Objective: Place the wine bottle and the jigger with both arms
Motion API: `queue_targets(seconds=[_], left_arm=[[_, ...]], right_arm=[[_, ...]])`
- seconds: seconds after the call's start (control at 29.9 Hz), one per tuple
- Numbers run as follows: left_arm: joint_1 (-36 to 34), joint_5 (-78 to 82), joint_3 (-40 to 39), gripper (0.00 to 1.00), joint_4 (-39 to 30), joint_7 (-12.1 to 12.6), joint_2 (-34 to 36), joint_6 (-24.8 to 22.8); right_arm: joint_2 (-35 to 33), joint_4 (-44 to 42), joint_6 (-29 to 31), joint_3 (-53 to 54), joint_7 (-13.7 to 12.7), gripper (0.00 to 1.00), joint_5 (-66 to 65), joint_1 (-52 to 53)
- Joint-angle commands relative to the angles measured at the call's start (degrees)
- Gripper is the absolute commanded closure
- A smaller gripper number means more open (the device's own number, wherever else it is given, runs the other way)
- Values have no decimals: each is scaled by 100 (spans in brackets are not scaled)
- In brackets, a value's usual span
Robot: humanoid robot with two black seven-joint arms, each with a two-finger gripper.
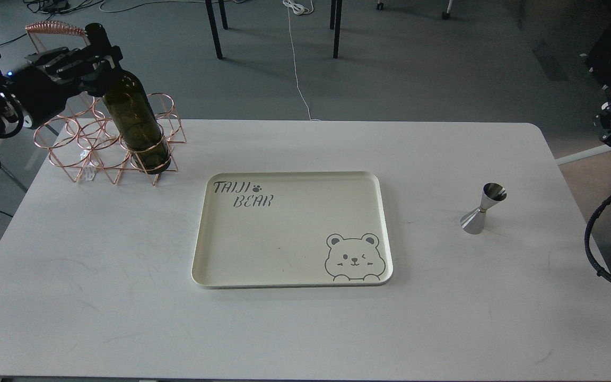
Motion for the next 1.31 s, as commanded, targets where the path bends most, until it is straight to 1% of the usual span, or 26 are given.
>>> queue_targets(seconds=[0.0,0.03,0.1,0.3,0.37,0.5,0.6,0.67,0.77,0.87,1.0,1.07,1.27], left_arm=[[-2,-4,-4,38,9,5,-19,19],[-2,-4,-4,36,9,5,-28,19],[-2,-4,-4,29,17,5,-46,19],[-11,-12,-4,22,105,5,-125,19],[-29,-91,-47,16,123,5,-125,28],[-81,-783,-56,7,132,5,-90,10],[-108,-1434,-30,4,132,5,-46,-25],[-134,-1812,-30,2,123,5,33,-34],[-178,-2287,-74,2,114,5,410,-43],[-450,-2788,-21,2,114,5,631,-60],[-477,-3736,-48,2,132,5,754,-306],[-477,-4395,-91,2,140,5,754,-455],[-460,-7047,-118,2,351,5,702,-587]], right_arm=[[-1,0,0,0,0,2,0,0],[-1,0,0,0,0,2,0,0],[-1,0,0,0,0,2,0,0],[-1,0,0,0,0,2,0,0],[-1,0,0,0,0,2,0,0],[-1,0,0,0,0,2,0,0],[-1,0,0,0,0,2,0,-9],[-10,-8,0,9,0,2,0,-26],[-27,-9,0,9,0,2,0,-26],[-36,-61,0,9,0,2,0,-26],[-27,-324,0,17,0,2,0,35],[-10,-343,0,35,0,2,0,70],[-36,-343,0,61,0,2,0,281]])
